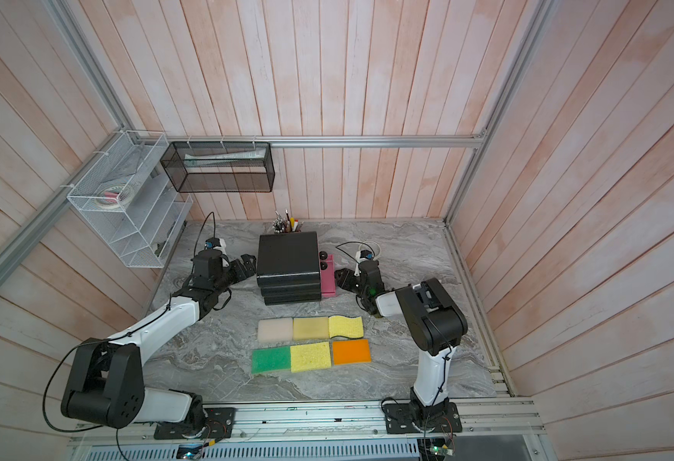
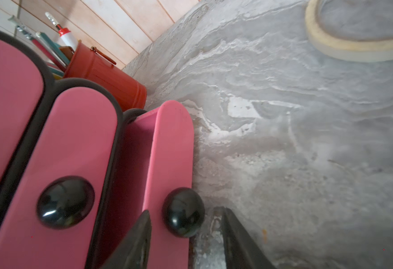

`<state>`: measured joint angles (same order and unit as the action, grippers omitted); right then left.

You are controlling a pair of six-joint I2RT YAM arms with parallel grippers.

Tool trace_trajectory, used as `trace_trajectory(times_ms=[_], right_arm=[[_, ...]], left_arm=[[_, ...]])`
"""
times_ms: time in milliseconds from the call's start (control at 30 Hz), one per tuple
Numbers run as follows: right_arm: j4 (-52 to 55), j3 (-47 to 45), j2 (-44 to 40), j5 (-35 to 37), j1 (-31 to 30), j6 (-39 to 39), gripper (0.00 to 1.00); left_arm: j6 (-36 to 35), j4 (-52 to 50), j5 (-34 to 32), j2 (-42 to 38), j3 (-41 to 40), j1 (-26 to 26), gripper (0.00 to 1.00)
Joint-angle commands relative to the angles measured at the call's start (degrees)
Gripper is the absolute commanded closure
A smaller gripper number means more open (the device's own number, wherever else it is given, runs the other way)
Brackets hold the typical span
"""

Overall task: Take the sponge out of the drawer
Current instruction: Close the drawer of the storage box.

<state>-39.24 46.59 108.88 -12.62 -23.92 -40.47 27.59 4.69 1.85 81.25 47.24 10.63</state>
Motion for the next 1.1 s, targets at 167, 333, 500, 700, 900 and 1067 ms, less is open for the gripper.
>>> trace_trajectory(times_ms=[167,333,500,700,900,1067], right_arm=[[-0.8,0.2,0.1,-3.3,-2.2,-0.2,0.49],[-1.6,-2.2,-3.0,-3.9,-4.4,-0.1,0.49],[0.0,-4.0,-6.7,-2.2,-6.6,0.3,0.50],[2.2,-6.0,-10.2,0.1,-8.3,0.5,0.49],[2.8,-7.3,-11.8,1.0,-10.7,0.5,0.49],[4.1,-8.0,-13.4,2.5,-13.2,0.7,0.49]], left_arm=[[-2.9,8.0,9.7,1.1,-3.0,-0.1,0.00],[-3.5,10.7,14.8,1.7,-4.8,-0.1,0.00],[-4.0,11.8,18.6,1.0,-6.6,-0.1,0.00],[-3.8,12.2,20.4,-0.7,-8.8,-0.1,0.00],[-3.7,12.9,23.3,-0.7,-10.1,0.6,0.00],[-4.3,12.5,24.6,-0.3,-9.9,1.9,0.00]])
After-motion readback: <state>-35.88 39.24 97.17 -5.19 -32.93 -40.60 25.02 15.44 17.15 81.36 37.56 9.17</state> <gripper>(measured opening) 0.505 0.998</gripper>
